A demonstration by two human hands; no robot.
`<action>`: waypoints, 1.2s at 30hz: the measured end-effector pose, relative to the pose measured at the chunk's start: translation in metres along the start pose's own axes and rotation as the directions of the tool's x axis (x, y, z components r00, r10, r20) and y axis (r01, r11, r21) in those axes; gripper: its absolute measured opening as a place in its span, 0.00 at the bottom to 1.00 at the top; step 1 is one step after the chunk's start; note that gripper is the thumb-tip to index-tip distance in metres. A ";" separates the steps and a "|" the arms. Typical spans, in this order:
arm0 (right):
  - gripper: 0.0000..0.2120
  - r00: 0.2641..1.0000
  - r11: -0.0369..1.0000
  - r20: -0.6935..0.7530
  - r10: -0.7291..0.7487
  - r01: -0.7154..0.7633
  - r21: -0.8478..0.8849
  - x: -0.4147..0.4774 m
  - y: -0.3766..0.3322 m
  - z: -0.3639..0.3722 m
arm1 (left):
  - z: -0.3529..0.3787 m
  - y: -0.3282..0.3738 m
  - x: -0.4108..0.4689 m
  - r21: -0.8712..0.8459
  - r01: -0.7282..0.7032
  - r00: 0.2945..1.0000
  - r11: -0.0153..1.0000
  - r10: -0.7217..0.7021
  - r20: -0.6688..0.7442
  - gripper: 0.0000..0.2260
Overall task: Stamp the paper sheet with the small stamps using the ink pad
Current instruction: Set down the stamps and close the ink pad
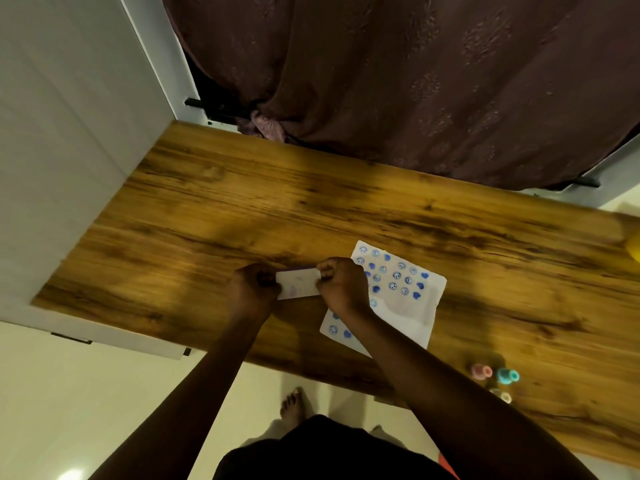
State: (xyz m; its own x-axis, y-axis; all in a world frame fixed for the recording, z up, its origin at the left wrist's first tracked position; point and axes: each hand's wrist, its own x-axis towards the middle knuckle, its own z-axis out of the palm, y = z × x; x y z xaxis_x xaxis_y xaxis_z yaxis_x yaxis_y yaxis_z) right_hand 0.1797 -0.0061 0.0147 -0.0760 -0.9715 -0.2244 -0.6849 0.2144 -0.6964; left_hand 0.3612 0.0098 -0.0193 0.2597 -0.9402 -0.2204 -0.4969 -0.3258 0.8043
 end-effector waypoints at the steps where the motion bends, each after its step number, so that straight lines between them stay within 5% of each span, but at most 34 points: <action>1: 0.14 1.000 1.000 -0.003 0.012 -0.012 -0.008 0.000 -0.001 0.000 | 0.001 -0.001 -0.001 -0.026 0.007 1.000 1.000 -0.007 -0.006 0.08; 15: 0.12 0.983 0.967 -0.158 0.095 -0.054 0.249 -0.001 0.022 -0.044 | 0.025 0.042 -0.010 -0.315 0.009 1.000 0.949 -0.005 0.013 0.13; 21: 0.12 0.955 0.957 -0.256 0.149 -0.074 0.281 -0.007 0.055 -0.095 | 0.064 0.084 -0.022 -0.263 -0.081 0.996 0.961 0.088 0.013 0.12; 31: 0.10 0.876 0.874 -0.328 0.354 -0.185 0.449 -0.038 0.142 -0.186 | 0.167 0.145 -0.053 -0.134 -0.183 0.964 0.974 0.204 0.171 0.12; 36: 0.11 0.836 0.889 -0.374 0.401 -0.257 0.380 -0.049 0.187 -0.213 | 0.213 0.163 -0.072 -0.096 -0.149 0.935 0.984 0.172 0.309 0.12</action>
State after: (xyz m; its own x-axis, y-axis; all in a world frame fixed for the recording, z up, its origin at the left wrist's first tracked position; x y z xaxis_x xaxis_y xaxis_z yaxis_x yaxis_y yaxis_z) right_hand -0.0989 0.0596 0.0409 -0.6095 -0.7638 -0.2123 -0.3141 0.4785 -0.8200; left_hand 0.0857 0.0031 0.0099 -0.0985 -0.9662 -0.2383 -0.4483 -0.1707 0.8774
